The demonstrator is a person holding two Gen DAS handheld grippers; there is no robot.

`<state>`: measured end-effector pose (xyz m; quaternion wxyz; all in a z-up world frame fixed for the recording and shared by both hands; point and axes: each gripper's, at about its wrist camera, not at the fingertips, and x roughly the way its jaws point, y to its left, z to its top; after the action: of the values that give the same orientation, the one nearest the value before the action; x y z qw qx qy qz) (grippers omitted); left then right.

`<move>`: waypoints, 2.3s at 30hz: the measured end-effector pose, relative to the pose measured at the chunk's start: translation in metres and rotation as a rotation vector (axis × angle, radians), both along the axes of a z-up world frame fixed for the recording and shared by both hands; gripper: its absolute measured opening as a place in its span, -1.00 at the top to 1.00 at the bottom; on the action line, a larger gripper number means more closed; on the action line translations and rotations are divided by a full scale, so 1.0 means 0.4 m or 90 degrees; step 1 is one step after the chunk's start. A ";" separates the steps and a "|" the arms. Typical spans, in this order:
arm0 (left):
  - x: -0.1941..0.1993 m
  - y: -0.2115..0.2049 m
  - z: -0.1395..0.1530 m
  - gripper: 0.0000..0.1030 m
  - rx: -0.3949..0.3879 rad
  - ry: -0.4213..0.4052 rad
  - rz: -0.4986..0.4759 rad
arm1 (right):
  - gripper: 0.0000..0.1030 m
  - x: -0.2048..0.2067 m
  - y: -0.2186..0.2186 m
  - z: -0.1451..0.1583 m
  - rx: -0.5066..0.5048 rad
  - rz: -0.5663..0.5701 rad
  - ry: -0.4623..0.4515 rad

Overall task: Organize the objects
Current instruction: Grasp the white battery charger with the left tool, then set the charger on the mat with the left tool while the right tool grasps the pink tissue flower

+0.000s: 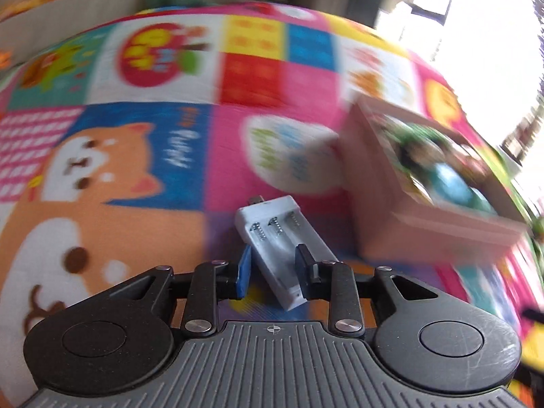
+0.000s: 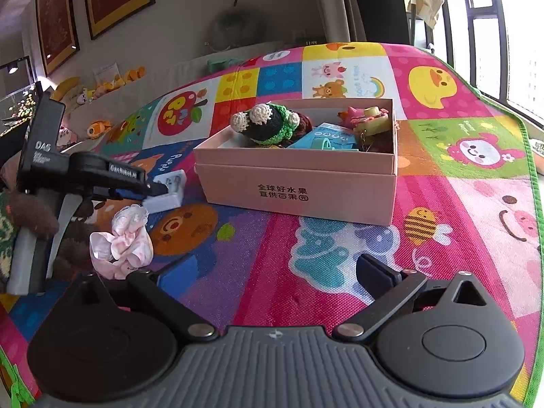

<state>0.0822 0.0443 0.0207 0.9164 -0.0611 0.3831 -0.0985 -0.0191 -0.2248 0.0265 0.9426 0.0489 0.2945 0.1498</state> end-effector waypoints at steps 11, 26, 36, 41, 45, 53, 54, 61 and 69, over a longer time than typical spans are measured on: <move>-0.117 -0.093 0.011 0.26 -0.027 0.019 -0.125 | -1.00 -0.002 -0.022 0.004 0.024 -0.027 -0.010; -0.139 0.003 0.011 0.16 0.105 0.008 0.020 | -1.00 -0.001 -0.041 0.003 0.049 -0.050 -0.010; -0.117 0.032 0.020 -0.59 -0.032 0.018 0.033 | -0.99 -0.027 0.097 0.030 0.024 0.150 -0.001; -0.138 0.086 0.069 -0.56 -0.057 -0.021 0.089 | -0.74 -0.014 0.261 0.036 -0.056 0.223 -0.024; -0.154 0.087 0.070 -0.56 -0.070 -0.013 0.078 | 0.27 0.011 0.306 0.020 -0.076 0.247 0.008; -0.169 0.006 0.042 -0.55 -0.132 0.034 0.015 | 0.60 -0.021 0.046 0.049 -0.022 0.070 -0.001; -0.167 -0.011 0.041 -0.55 -0.139 0.039 0.009 | 0.60 -0.019 0.005 0.046 -0.019 0.032 0.003; -0.179 -0.147 0.072 -0.55 -0.004 -0.075 -0.071 | 0.45 0.002 -0.140 -0.010 0.030 -0.079 0.033; -0.102 -0.180 0.055 -0.55 0.089 -0.109 -0.250 | -0.53 -0.023 -0.151 -0.005 0.043 -0.070 -0.016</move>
<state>0.0415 -0.0278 0.0425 0.9108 0.0865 0.3145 -0.2532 -0.0284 -0.2850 0.0246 0.9508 0.0946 0.2745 0.1079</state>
